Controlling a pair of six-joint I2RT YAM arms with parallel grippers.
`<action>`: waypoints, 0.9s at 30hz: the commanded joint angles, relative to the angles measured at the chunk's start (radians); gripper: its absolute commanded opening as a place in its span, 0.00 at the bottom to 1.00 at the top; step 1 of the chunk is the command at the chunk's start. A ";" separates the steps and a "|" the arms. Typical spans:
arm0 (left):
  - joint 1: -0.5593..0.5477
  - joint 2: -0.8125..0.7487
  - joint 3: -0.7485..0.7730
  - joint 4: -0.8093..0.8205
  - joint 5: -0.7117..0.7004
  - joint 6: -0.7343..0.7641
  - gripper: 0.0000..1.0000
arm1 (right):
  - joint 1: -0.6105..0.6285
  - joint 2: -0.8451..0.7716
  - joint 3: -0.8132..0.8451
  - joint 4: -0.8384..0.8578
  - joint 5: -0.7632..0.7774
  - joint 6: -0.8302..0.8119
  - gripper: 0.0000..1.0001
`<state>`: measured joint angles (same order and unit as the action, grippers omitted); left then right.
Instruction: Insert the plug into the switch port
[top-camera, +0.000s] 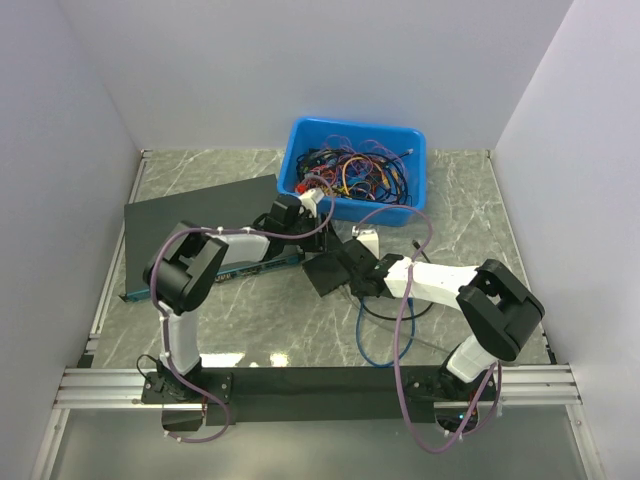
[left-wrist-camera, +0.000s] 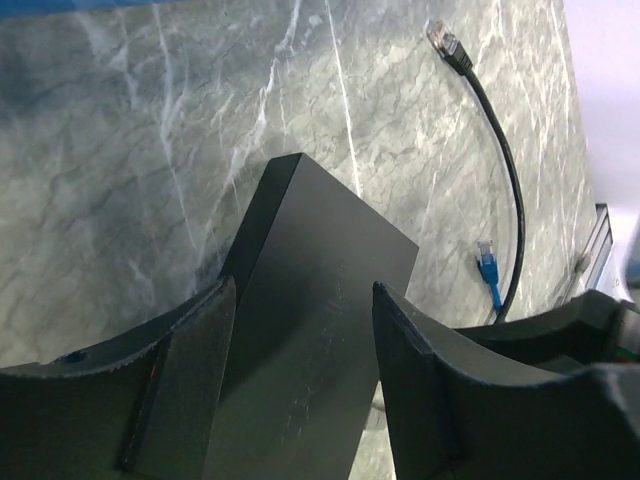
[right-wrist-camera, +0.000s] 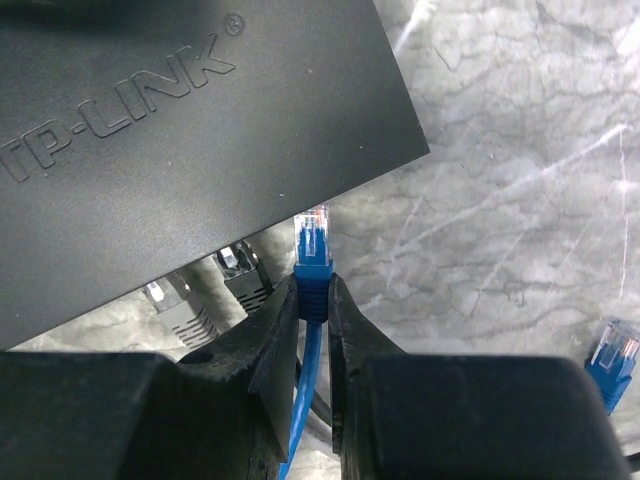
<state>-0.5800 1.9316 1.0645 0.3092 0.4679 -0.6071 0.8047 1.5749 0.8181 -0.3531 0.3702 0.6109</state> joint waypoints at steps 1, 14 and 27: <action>-0.009 0.029 0.054 0.034 0.074 0.046 0.62 | 0.005 -0.019 0.033 0.074 -0.001 -0.039 0.00; -0.011 0.053 0.101 -0.077 0.092 0.125 0.60 | 0.079 -0.012 0.030 0.206 -0.106 -0.129 0.00; -0.023 -0.075 -0.142 -0.021 0.066 0.023 0.56 | 0.077 -0.009 0.010 0.158 -0.028 -0.137 0.00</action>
<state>-0.5743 1.8988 0.9970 0.3573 0.4740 -0.5179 0.8703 1.5749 0.8112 -0.2977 0.3138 0.4774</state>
